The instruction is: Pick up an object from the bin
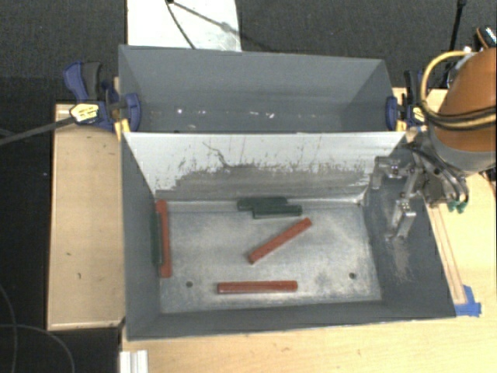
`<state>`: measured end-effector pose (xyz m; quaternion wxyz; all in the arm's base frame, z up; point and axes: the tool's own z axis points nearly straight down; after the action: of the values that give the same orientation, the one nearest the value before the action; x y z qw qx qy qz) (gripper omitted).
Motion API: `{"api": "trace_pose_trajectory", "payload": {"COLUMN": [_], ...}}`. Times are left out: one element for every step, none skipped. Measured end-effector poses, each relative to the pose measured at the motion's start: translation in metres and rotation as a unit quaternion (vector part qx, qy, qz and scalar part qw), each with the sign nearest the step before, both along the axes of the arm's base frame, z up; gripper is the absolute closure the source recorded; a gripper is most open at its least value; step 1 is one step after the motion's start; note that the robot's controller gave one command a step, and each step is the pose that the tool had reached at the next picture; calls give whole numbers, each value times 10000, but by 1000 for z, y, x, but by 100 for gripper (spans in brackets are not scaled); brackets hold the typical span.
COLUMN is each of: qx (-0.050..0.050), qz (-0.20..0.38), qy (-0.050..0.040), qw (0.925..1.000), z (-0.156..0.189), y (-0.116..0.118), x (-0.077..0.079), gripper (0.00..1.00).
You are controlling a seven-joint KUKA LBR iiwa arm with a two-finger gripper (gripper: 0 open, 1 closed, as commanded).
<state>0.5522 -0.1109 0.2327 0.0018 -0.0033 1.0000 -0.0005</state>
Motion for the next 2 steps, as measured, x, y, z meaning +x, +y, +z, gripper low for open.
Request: {"api": "trace_pose_trajectory", "payload": {"qx": [26, 13], "qz": [-29, 325], "qy": [42, 38], "qw": [10000, 9995], "z": [-86, -167], "y": [59, 72], "x": [5, 17], "gripper": [0, 0]}}
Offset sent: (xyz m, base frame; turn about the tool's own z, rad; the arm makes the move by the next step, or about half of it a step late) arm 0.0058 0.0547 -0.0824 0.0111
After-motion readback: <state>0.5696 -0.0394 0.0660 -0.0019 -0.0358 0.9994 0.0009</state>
